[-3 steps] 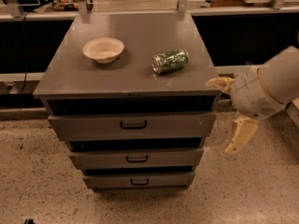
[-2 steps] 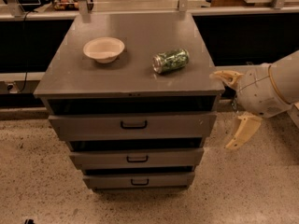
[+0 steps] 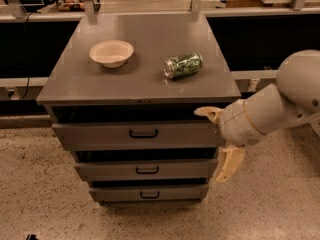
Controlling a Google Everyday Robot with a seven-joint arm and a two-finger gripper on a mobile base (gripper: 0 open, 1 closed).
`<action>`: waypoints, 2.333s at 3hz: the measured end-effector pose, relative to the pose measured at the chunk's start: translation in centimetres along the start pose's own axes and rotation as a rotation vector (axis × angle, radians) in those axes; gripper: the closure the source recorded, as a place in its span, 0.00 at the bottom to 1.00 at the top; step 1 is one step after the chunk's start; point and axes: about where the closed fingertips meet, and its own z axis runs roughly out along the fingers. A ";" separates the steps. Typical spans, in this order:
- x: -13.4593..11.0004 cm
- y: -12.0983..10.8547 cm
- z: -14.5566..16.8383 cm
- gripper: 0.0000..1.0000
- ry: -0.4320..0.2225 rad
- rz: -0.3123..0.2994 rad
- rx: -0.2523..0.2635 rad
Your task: Open top drawer
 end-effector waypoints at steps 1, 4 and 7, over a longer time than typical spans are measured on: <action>-0.5 -0.2 1.0 0.00 -0.001 -0.054 0.017; -2.2 -2.1 0.8 0.00 0.079 -0.142 0.067; 1.5 -3.3 3.9 0.00 0.275 -0.209 0.175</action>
Offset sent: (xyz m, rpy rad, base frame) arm 0.0018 0.0126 -0.0070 -0.0032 -0.0464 0.0413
